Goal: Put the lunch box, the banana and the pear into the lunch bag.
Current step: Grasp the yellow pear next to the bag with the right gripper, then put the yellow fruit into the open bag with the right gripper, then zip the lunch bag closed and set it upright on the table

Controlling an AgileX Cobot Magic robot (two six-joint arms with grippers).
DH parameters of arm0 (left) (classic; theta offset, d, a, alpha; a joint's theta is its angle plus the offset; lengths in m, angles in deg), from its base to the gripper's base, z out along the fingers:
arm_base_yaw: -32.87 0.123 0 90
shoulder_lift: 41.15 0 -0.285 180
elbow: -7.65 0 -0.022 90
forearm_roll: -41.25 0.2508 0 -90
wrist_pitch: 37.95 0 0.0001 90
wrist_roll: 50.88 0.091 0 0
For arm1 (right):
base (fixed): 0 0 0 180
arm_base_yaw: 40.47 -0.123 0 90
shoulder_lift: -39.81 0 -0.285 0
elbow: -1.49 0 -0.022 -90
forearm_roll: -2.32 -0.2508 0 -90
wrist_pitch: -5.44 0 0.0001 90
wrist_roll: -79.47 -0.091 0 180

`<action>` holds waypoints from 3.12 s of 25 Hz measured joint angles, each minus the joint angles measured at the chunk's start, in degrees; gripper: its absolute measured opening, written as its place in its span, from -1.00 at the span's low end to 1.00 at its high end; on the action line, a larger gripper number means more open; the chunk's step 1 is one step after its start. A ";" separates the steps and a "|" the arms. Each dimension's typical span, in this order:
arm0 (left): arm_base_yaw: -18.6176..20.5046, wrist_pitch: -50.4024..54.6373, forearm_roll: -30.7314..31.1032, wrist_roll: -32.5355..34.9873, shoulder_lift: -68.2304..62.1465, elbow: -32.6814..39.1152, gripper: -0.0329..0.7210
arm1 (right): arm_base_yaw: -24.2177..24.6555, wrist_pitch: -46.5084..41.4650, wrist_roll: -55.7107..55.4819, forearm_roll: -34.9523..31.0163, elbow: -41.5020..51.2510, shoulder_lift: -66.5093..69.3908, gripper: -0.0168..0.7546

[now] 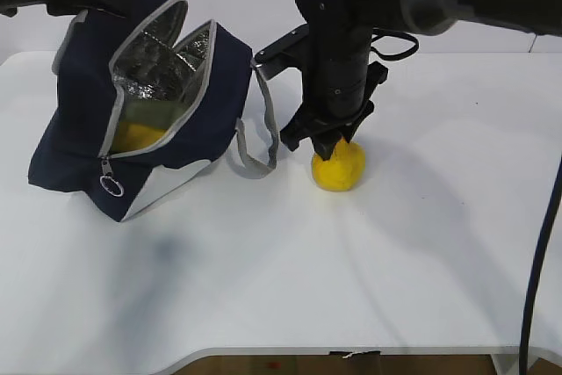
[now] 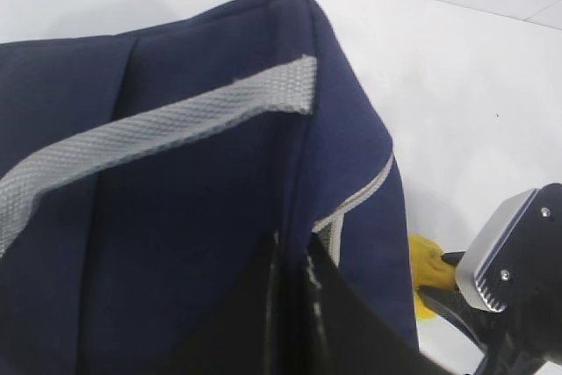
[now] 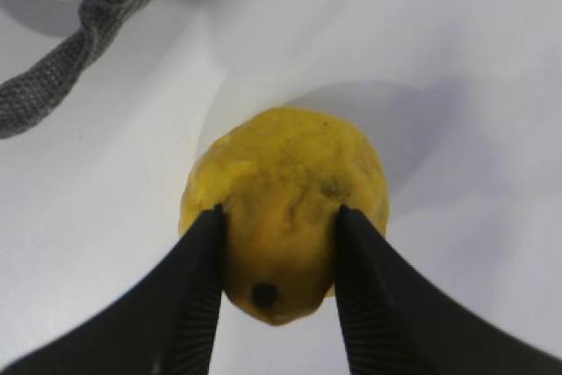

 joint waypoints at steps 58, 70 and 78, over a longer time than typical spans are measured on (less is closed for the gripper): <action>-0.02 0.32 -2.54 0.00 0.00 0.00 -0.93 | 0.00 10.94 18.59 -34.00 -14.64 -3.54 0.60; -0.02 -0.24 -0.79 0.00 0.00 0.00 -0.93 | 10.19 -3.63 0.59 -42.23 -14.94 -5.49 0.40; -0.02 -0.24 -0.90 0.00 0.00 0.00 -0.93 | 11.06 -3.63 0.59 -50.58 -14.94 -0.55 0.39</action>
